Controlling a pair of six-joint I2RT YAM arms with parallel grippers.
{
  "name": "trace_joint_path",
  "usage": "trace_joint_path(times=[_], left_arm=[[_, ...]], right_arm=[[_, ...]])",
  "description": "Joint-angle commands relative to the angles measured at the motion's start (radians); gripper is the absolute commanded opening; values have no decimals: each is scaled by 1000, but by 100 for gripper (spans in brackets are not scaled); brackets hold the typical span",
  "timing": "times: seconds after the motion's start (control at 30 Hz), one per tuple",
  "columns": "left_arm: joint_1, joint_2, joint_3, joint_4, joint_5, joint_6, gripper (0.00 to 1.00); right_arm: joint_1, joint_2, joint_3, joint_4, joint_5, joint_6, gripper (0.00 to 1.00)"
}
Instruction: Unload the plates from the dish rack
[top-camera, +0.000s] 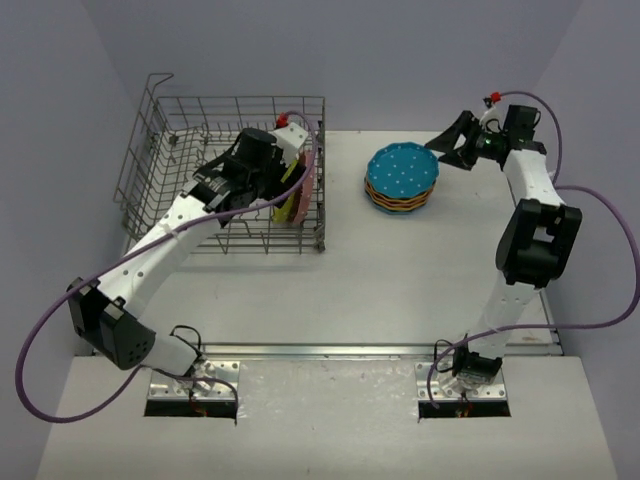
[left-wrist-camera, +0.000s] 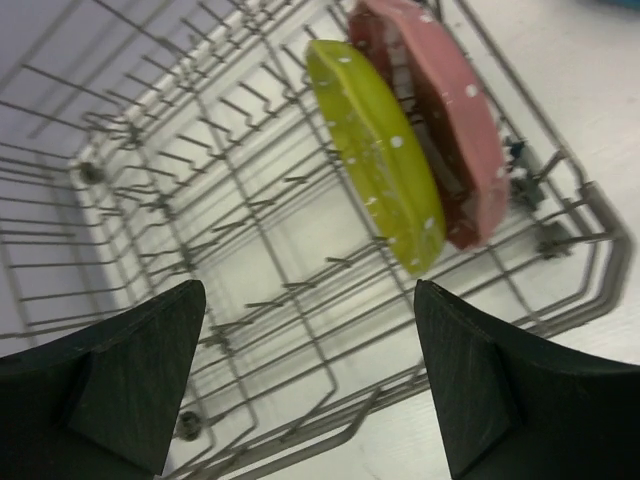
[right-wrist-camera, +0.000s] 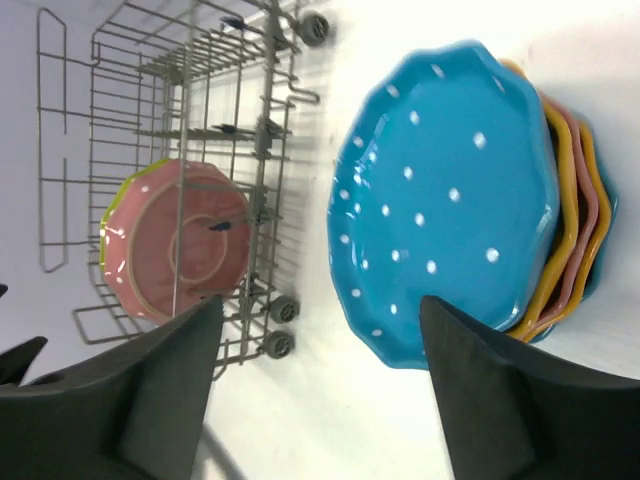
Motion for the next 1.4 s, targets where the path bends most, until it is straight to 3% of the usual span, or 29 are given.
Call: trace_joint_path(times=[0.0, 0.13, 0.6, 1.1, 1.3, 1.37], left_arm=[[69, 105, 146, -89, 233, -219, 79], [99, 174, 168, -66, 294, -259, 75], [157, 353, 162, 39, 307, -316, 63], [193, 393, 117, 103, 257, -364, 38], [229, 384, 113, 89, 318, -368, 32], [240, 360, 114, 86, 375, -363, 23]], right_arm=[[20, -216, 14, 7, 47, -56, 93], [22, -329, -22, -9, 97, -94, 99], [21, -715, -403, 14, 163, -266, 99], [21, -773, -490, 15, 135, -260, 99], [21, -790, -491, 6, 131, -265, 99], [21, -793, -489, 0, 131, -267, 99]])
